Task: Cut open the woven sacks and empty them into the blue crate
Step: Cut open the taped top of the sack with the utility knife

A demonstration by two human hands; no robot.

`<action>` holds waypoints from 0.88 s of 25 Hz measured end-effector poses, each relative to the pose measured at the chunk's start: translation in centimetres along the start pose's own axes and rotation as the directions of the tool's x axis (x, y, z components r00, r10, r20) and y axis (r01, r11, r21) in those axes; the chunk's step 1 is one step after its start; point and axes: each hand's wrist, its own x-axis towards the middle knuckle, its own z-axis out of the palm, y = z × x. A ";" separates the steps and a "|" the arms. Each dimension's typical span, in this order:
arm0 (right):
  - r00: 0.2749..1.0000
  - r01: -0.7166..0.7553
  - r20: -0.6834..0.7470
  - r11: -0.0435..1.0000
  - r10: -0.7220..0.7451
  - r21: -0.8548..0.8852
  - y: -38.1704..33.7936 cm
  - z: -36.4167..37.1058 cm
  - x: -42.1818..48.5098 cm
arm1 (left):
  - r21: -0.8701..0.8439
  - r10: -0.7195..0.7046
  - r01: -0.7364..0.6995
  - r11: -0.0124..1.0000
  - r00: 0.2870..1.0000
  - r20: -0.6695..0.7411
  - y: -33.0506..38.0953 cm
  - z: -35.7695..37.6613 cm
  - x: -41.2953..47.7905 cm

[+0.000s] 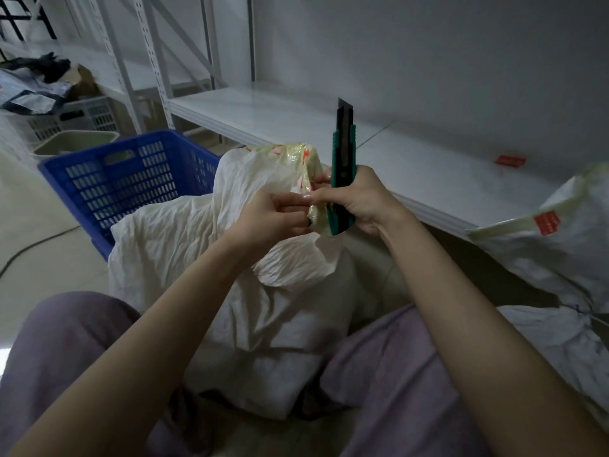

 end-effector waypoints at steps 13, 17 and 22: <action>0.973 0.228 0.090 0.949 -0.213 -0.217 -2.1 -3.1 -1.6 | 0.281 0.203 -0.220 0.934 0.975 0.090 4.0 -1.8 -3.4; 0.969 0.248 0.098 0.861 -0.228 -0.443 -2.9 -1.2 -1.7 | 0.249 0.215 -0.218 0.944 0.976 0.040 5.2 -2.7 -5.7; 0.871 0.279 -0.178 0.758 -0.459 -0.589 -2.8 -0.1 -1.3 | 0.732 0.064 0.289 0.617 0.909 -0.412 0.9 -8.1 -6.4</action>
